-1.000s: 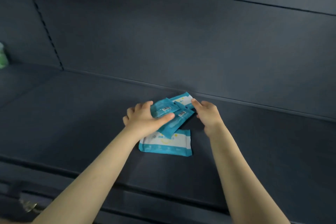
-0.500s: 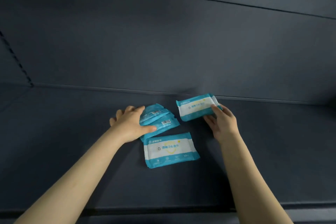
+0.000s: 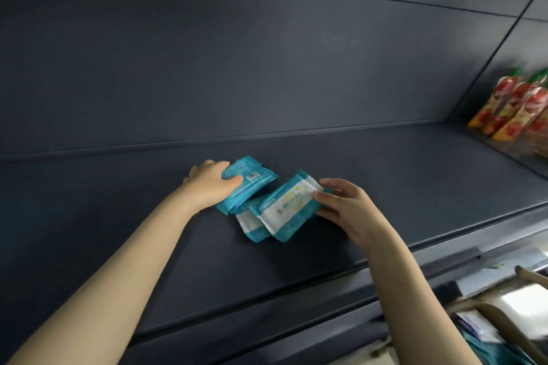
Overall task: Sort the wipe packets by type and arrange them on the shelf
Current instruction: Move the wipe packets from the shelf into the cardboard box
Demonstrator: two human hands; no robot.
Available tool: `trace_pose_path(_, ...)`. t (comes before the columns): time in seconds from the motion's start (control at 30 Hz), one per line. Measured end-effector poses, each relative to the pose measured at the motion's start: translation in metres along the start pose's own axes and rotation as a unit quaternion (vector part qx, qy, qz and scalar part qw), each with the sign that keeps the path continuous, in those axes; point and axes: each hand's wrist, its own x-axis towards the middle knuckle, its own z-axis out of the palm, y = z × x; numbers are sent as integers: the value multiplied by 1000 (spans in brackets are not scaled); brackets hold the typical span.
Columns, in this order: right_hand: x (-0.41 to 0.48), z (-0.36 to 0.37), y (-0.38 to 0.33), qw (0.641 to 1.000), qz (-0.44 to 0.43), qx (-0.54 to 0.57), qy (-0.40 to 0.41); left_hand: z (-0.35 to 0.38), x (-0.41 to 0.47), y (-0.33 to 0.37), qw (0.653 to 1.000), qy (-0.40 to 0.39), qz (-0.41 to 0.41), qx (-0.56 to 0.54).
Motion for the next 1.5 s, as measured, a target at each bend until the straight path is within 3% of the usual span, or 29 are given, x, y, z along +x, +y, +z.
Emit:
trace_pose_path(0.17, -8, 14, 8, 977, -48, -204, 48, -24, -8, -18, 981, -55, -31, -185)
trace_pose_path(0.27, -14, 24, 6, 950, -53, -305, 24, -30, -11, -29, 962, -46, -45, -265)
trace_pose_path(0.53, -12, 39, -1, 944, -5, -328, -27, -39, -14, -44, 899, 20, -8, -437)
trace_pose_path(0.63, -17, 39, 4, 965, -36, -255, -43, -39, -19, -36, 885, 11, 14, -465)
trace_pose_path(0.77, -29, 19, 5, 993, -91, -66, -16, -27, -37, -15, 856, -20, 16, -517)
trace_pose_path(0.97, -60, -45, -6, 975, -119, 185, 36, 14, -71, 41, 843, -111, 37, -525)
trace_pose_path(1.2, -115, -158, 12, 950, -56, 294, 93, 97, -111, 128, 864, -189, 49, -463)
trace_pose_path(1.5, -210, -327, 52, 928, 38, 330, 170, 237, -189, 230, 847, -291, 47, -443)
